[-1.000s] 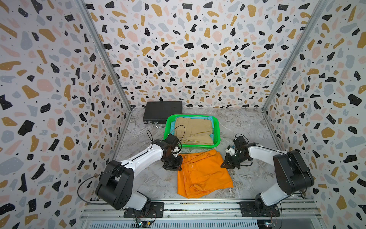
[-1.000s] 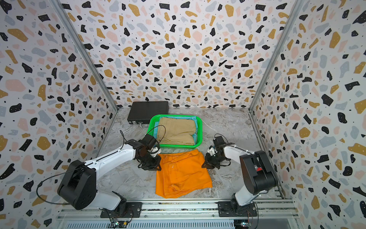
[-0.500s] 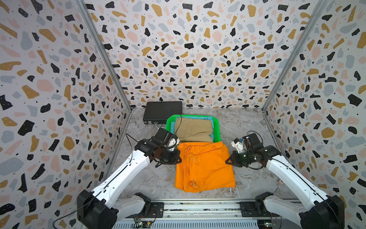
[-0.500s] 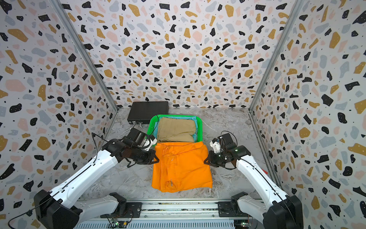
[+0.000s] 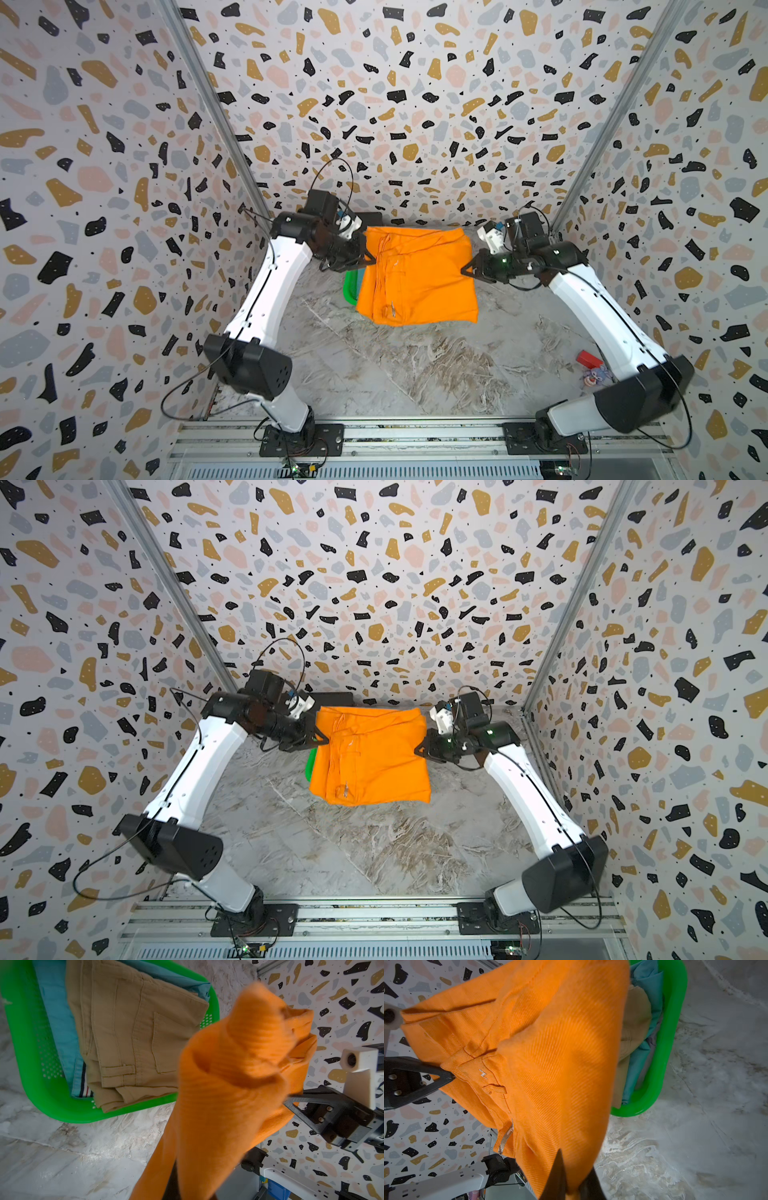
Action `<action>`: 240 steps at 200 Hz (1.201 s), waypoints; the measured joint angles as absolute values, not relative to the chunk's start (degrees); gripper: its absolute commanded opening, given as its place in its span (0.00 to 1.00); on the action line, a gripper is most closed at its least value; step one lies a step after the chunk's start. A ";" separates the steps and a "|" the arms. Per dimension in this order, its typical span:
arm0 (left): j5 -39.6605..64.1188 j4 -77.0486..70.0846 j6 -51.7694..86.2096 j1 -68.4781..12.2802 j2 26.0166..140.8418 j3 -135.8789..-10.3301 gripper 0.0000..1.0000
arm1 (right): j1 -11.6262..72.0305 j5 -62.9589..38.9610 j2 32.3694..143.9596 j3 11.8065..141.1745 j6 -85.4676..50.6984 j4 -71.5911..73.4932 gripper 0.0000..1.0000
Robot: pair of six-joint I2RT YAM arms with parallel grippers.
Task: Put the folded long pants in the basket
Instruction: Pick up the long pant at the center of the board, then place the long pant in the basket.
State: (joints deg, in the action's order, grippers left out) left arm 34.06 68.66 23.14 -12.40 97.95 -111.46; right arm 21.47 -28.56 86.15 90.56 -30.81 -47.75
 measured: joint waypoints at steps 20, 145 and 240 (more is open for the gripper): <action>34.35 69.21 23.16 -10.68 104.88 -117.45 0.00 | 21.39 -28.84 93.69 96.07 -31.51 -46.37 0.00; 34.70 68.62 24.10 -5.85 136.84 -135.26 0.00 | 20.60 -26.44 117.45 99.59 -30.81 -35.55 0.00; 32.93 61.08 26.06 -5.74 125.91 -126.85 0.78 | 20.49 -23.90 112.36 101.43 -27.81 -39.55 0.36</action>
